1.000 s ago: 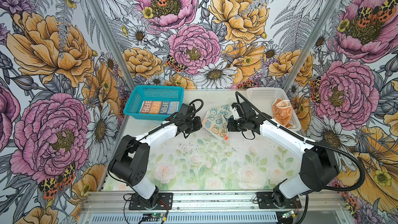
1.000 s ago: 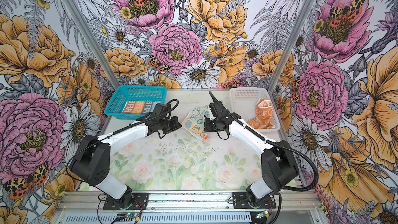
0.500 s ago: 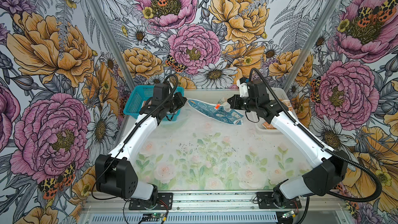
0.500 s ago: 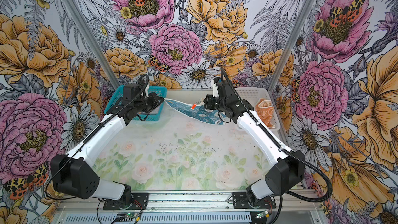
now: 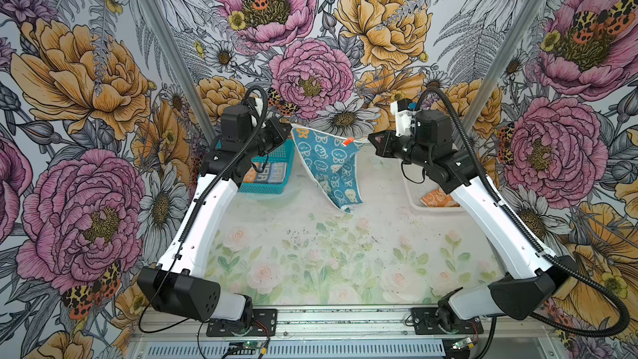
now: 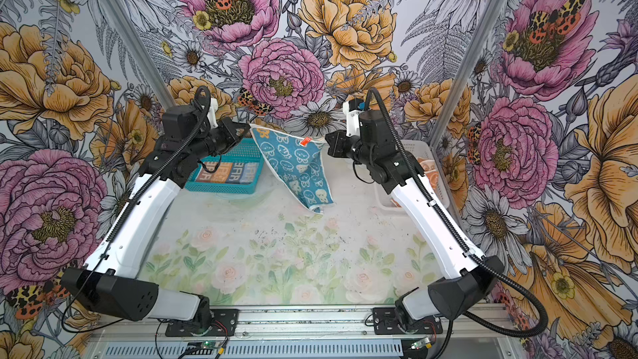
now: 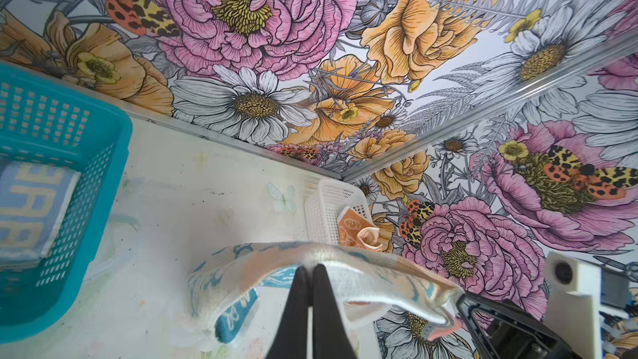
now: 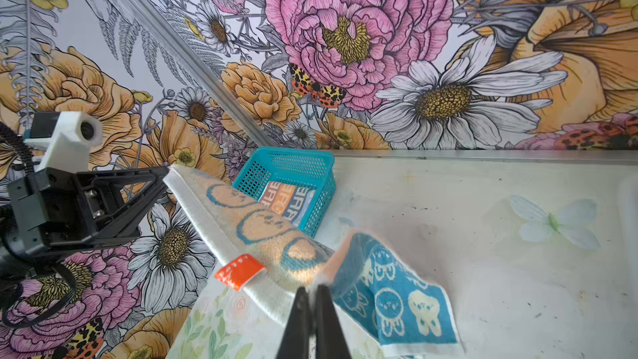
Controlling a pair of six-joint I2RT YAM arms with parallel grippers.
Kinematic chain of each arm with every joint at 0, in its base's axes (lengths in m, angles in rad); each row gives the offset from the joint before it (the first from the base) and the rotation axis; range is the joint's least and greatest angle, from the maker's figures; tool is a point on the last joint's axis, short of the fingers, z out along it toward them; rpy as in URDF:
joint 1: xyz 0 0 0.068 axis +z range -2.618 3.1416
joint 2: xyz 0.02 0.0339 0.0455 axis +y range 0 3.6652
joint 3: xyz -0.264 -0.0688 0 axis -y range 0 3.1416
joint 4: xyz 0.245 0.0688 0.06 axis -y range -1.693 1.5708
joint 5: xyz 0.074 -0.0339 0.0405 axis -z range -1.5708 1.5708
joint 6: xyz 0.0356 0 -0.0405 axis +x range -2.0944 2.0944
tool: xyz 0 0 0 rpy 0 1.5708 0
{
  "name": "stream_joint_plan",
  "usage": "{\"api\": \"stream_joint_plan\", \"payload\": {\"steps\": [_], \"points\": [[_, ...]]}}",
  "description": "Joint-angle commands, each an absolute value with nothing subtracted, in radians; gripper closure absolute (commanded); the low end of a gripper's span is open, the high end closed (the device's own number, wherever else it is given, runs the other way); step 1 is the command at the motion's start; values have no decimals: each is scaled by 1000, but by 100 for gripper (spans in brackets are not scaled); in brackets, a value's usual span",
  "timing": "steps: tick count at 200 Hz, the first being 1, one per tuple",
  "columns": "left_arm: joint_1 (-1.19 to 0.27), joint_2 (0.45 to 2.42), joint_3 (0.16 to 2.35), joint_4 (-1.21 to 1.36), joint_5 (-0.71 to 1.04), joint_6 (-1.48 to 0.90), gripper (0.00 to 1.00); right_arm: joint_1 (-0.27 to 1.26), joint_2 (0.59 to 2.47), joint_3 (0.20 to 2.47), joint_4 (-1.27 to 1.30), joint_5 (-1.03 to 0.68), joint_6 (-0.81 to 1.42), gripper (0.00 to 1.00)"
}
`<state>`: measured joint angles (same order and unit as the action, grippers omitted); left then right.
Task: Fold and stack the towels
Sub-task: 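Lift the towel's near edge high with both grippers, hanging it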
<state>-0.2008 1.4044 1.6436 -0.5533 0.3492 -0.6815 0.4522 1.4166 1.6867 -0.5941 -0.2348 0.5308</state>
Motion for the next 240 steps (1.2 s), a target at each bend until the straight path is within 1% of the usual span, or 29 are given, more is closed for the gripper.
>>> {"api": "stream_joint_plan", "payload": {"steps": [1,37,68,96,118,131,156,204,240], "points": [[-211,1330,1687,-587,347,-642,100,456,1296,1704,-583,-267,498,100],[-259,1234,1714,-644,311,-621,100,463,1175,1673,-594,-341,494,100],[-378,1129,1723,-692,203,-605,100,491,1087,1668,-629,-401,491,100],[-460,1076,1733,-712,130,-625,100,503,1055,1701,-676,-422,498,100],[-452,1091,1764,-740,114,-628,100,495,1066,1733,-704,-392,502,100],[-416,1122,1776,-748,132,-620,100,477,1099,1751,-729,-368,503,100],[-307,1215,1753,-745,241,-637,100,439,1190,1744,-741,-356,508,100],[-243,1423,1630,-632,289,-591,100,319,1480,1730,-729,-389,498,100],[-223,1625,1641,-566,308,-548,100,257,1697,1796,-705,-441,477,100]]}}
